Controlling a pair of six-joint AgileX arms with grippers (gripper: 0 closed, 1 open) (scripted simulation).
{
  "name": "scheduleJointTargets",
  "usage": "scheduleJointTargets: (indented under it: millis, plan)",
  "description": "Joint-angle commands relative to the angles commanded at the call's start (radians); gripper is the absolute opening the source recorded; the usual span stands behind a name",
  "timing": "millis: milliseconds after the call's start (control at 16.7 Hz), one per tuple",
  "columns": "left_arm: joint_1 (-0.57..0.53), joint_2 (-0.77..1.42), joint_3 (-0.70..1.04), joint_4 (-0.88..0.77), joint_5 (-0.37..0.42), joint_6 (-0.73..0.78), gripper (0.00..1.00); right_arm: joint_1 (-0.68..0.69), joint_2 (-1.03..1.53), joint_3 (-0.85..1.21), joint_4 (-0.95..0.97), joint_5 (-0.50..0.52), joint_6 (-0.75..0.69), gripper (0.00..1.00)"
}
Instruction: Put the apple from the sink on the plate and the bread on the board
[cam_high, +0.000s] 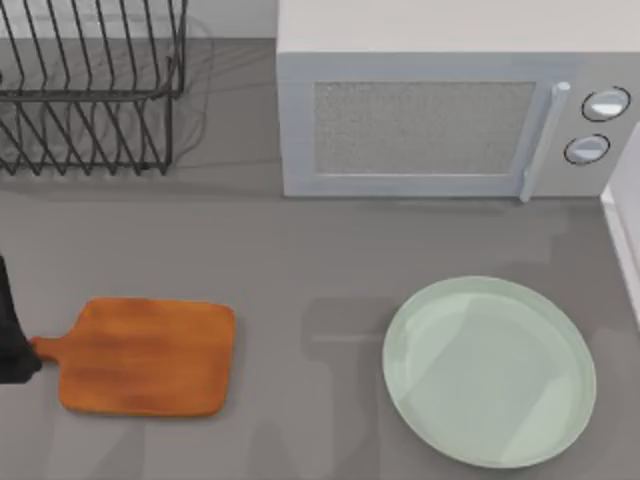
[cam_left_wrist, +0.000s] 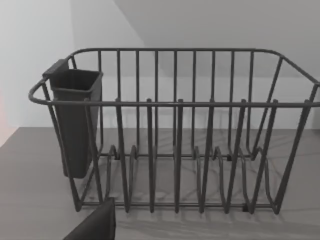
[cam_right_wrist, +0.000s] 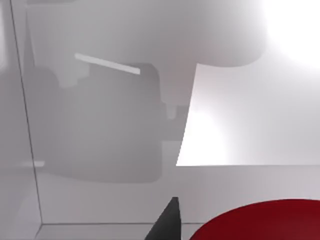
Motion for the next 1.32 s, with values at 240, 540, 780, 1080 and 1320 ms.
scheduleJointTargets:
  millis: [240, 540, 780, 1080, 1320]
  plan:
    - [0.0, 0.0, 0.0, 0.0, 0.0, 0.0, 1.0, 0.006, -0.006, 0.006, -0.002, 0.0, 0.008, 0.0]
    - [0.0, 0.0, 0.0, 0.0, 0.0, 0.0, 1.0, 0.106, -0.087, -0.007, -0.079, 0.008, 0.123, 0.0]
    - [0.0, 0.0, 0.0, 0.0, 0.0, 0.0, 1.0, 0.254, -0.157, -0.057, -0.177, 0.015, 0.285, 0.0]
    - [0.0, 0.0, 0.0, 0.0, 0.0, 0.0, 1.0, 0.486, -0.232, -0.096, -0.283, 0.02, 0.519, 0.0]
    - [0.0, 0.0, 0.0, 0.0, 0.0, 0.0, 1.0, 0.675, -0.274, -0.078, -0.323, 0.018, 0.692, 0.0]
